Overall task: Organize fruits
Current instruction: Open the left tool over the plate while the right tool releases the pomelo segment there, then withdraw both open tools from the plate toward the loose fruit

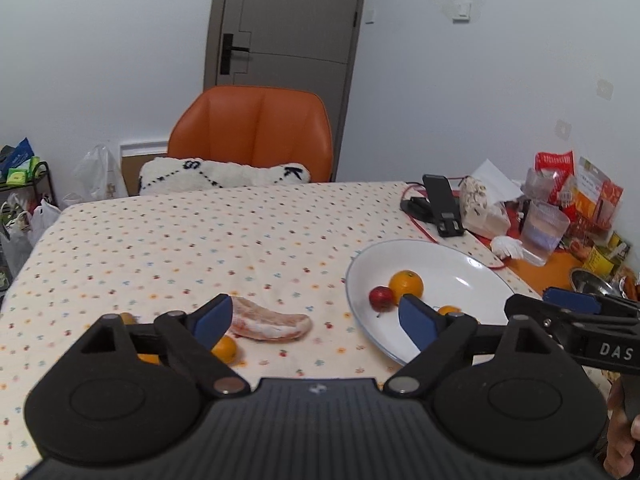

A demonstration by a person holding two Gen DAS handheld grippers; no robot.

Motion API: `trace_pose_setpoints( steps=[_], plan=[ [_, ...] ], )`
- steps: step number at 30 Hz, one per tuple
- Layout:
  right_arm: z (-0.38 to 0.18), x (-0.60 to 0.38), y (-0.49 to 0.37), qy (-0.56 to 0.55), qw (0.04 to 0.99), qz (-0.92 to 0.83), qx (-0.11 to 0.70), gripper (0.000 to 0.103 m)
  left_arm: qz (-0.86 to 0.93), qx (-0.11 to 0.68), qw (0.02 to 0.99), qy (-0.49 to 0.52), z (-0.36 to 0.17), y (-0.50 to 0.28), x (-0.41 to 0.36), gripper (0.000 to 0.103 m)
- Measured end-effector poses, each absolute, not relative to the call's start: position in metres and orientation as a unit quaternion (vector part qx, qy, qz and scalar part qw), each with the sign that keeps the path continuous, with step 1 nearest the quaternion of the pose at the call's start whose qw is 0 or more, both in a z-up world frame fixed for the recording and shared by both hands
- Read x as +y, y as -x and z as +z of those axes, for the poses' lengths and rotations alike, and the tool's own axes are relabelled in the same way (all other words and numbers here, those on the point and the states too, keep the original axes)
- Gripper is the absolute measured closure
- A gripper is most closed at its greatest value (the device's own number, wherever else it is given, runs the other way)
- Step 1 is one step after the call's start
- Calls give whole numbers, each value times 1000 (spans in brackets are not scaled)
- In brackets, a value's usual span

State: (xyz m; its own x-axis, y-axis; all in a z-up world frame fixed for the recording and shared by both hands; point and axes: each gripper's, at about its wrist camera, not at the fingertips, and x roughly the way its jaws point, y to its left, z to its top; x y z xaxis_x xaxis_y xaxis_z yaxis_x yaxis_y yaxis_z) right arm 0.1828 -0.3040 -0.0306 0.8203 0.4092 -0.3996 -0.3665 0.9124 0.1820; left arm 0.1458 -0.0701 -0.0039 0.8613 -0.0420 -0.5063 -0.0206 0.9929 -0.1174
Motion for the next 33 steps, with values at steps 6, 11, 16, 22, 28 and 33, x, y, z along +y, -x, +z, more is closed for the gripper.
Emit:
trace_pose_setpoints(
  steps=[6, 11, 16, 22, 28, 33],
  plan=[
    [-20, -296, -172, -63, 950, 219, 212, 5, 0, 255, 965, 63, 6, -131, -59, 13],
    [-12, -286, -166, -67, 945, 241, 209, 0, 6, 247, 967, 71, 13, -118, -46, 12],
    [-9, -274, -163, -67, 943, 247, 214, 0, 14, 236, 968, 80, 18, -104, -31, 9],
    [-8, -261, -155, -56, 940, 258, 214, 0, 36, 233, 969, 77, 20, -91, -13, 8],
    [-10, -250, -155, -53, 936, 268, 221, 0, 54, 236, 966, 94, 17, -83, 11, 8],
    [-14, -242, -158, -54, 929, 289, 227, 0, 57, 238, 964, 104, 11, -81, 26, 8]
  ],
)
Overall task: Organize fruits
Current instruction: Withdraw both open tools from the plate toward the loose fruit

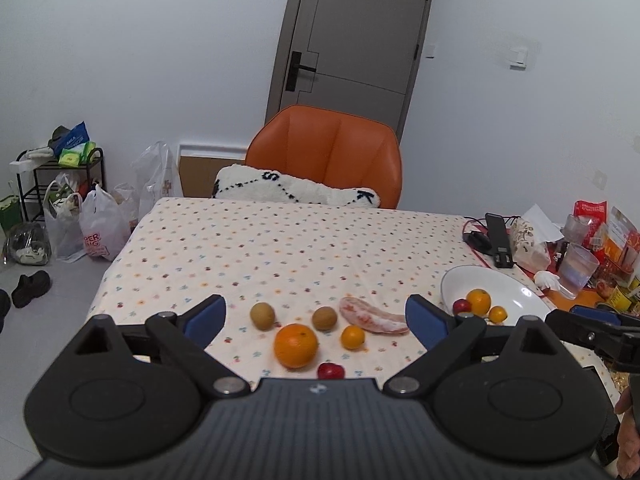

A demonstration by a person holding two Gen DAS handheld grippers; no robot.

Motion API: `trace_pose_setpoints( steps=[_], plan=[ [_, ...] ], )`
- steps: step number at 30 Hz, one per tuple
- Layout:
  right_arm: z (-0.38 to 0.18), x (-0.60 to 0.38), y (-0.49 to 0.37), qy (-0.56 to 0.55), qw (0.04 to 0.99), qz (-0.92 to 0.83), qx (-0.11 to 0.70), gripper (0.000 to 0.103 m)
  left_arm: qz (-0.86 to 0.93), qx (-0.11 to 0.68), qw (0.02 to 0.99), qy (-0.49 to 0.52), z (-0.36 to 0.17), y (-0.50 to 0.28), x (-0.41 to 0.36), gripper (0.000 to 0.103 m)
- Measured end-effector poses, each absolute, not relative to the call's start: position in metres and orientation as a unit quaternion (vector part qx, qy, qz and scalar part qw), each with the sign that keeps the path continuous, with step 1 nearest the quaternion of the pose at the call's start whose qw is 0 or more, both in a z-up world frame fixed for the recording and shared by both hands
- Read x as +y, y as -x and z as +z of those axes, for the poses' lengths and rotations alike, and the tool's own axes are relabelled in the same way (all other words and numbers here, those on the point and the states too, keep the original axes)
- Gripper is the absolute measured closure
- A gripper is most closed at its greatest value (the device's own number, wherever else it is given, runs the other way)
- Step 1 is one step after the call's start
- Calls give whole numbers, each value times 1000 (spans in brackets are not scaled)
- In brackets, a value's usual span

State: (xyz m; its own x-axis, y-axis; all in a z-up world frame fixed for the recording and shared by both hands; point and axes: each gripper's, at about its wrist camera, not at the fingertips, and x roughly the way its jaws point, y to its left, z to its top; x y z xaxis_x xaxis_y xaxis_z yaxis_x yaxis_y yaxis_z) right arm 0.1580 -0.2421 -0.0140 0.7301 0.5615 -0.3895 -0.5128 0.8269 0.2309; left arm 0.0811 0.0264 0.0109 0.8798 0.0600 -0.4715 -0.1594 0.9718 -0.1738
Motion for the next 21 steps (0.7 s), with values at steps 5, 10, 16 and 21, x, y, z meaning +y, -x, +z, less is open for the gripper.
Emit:
trace_pose_setpoints(
  steps=[5, 10, 16, 21],
  plan=[
    [-19, -233, -162, -48, 929, 292, 222, 1, 68, 241, 962, 111, 2, -81, 40, 8],
    [-23, -226, -169, -46, 924, 301, 233, 8, 66, 247, 960, 115, -7, -86, 50, 9],
    [-29, -215, -177, -41, 918, 306, 248, 21, 66, 244, 960, 119, -16, -95, 57, 14],
    [-33, -206, -183, -33, 915, 310, 257, 29, 58, 251, 958, 123, -25, -104, 62, 25]
  ],
)
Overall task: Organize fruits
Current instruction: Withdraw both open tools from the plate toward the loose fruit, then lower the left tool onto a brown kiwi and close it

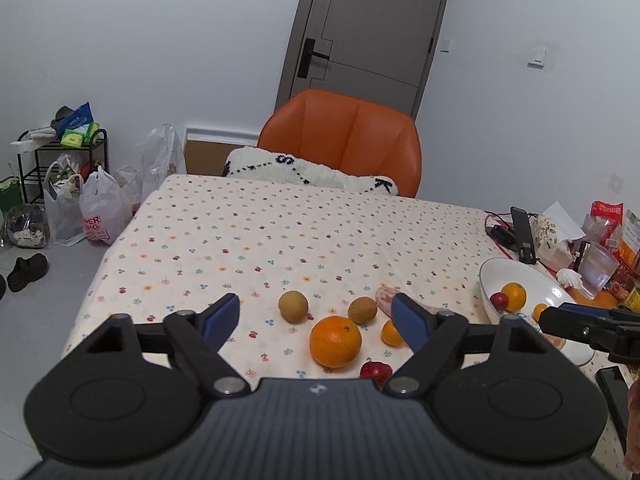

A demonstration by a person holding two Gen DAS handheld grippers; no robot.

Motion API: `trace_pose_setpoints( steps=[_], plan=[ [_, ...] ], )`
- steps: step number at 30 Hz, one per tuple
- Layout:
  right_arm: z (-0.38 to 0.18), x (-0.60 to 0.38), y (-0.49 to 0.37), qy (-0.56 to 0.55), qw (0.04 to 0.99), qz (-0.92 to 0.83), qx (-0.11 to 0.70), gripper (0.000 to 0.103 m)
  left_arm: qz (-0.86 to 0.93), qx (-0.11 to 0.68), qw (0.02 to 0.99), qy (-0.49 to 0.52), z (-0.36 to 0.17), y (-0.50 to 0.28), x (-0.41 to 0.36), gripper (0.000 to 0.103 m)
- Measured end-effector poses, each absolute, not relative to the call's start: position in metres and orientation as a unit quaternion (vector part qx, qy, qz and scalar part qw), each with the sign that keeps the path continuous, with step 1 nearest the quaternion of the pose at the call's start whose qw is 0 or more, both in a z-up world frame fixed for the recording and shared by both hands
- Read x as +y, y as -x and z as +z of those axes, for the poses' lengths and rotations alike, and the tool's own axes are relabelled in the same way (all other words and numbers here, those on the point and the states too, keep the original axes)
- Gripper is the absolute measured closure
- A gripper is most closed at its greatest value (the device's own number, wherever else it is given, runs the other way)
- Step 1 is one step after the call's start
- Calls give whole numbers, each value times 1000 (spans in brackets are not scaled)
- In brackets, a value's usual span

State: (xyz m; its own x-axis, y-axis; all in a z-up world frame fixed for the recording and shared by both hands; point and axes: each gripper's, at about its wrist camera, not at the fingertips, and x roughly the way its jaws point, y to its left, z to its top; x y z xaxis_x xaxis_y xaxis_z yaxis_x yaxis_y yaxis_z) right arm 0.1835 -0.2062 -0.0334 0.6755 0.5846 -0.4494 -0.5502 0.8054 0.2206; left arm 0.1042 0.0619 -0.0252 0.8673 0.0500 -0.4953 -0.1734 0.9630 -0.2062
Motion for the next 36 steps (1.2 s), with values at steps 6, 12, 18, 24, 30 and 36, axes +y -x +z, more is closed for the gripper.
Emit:
trace_pose_setpoints(
  steps=[6, 12, 18, 24, 30, 36],
  plan=[
    [-37, -189, -191, -26, 907, 324, 270, 42, 54, 261, 954, 134, -34, -117, 72, 42],
    [-43, -169, -197, -18, 896, 341, 285, 52, 46, 269, 952, 136, -42, -128, 76, 49],
    [-53, -153, -204, -10, 889, 347, 299, 58, 39, 281, 949, 142, -53, -140, 83, 58],
    [-60, -137, -211, -2, 882, 355, 310, 60, 36, 293, 944, 145, -63, -153, 90, 59],
    [-70, -123, -218, 6, 876, 360, 321, 62, 34, 303, 941, 146, -71, -167, 96, 60],
    [-76, -116, -226, 9, 871, 367, 326, 63, 28, 316, 935, 159, -80, -177, 98, 73]
  ],
)
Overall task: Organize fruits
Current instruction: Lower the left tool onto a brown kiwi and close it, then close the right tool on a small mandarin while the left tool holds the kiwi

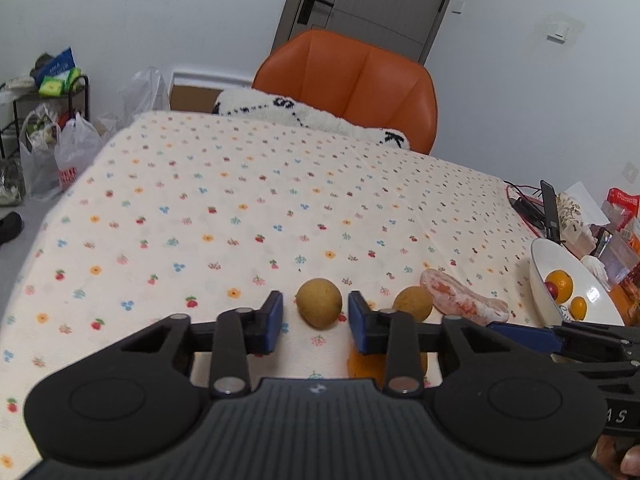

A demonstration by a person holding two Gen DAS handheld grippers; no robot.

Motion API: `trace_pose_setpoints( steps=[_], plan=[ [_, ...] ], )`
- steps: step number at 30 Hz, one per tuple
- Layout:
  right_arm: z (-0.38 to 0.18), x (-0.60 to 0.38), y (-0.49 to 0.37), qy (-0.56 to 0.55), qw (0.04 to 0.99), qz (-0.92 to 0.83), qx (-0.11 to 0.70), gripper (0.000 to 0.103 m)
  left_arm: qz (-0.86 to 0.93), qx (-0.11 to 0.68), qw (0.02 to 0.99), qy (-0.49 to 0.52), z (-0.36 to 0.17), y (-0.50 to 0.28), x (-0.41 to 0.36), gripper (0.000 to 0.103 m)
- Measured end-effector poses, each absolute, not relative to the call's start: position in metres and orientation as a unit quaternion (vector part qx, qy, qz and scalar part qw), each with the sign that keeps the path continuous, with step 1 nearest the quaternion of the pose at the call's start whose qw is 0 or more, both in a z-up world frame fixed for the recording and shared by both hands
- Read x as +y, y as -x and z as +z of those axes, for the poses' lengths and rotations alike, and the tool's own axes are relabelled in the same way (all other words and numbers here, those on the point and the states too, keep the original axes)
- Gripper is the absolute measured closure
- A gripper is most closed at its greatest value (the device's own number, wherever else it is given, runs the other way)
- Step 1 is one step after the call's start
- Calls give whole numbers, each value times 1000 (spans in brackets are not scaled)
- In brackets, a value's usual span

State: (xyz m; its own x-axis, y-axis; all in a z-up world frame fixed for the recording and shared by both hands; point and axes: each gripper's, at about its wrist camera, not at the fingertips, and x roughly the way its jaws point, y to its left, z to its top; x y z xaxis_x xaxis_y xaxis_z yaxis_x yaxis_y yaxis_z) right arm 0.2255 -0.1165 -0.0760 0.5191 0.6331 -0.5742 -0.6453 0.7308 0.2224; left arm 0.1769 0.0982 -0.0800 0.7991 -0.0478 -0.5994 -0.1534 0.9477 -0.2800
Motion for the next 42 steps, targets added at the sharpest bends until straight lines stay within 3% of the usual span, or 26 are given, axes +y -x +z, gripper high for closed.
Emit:
trace_pose_setpoints(
  steps=[5, 11, 13, 30, 42],
  plan=[
    [-81, -112, -227, 13, 866, 375, 330, 85, 28, 319, 936, 150, -78, -179, 95, 80],
    [-74, -123, -219, 7, 871, 378, 315, 89, 37, 307, 941, 139, -67, -171, 88, 80],
    [-69, -129, -217, 5, 874, 375, 308, 99, 39, 301, 943, 137, -62, -166, 85, 80],
    [-46, -168, -193, 0, 888, 361, 286, 99, 30, 261, 956, 128, -27, -130, 52, 80],
    [-66, -141, -203, 0, 875, 368, 315, 68, 34, 262, 957, 121, -23, -117, 62, 80]
  ],
)
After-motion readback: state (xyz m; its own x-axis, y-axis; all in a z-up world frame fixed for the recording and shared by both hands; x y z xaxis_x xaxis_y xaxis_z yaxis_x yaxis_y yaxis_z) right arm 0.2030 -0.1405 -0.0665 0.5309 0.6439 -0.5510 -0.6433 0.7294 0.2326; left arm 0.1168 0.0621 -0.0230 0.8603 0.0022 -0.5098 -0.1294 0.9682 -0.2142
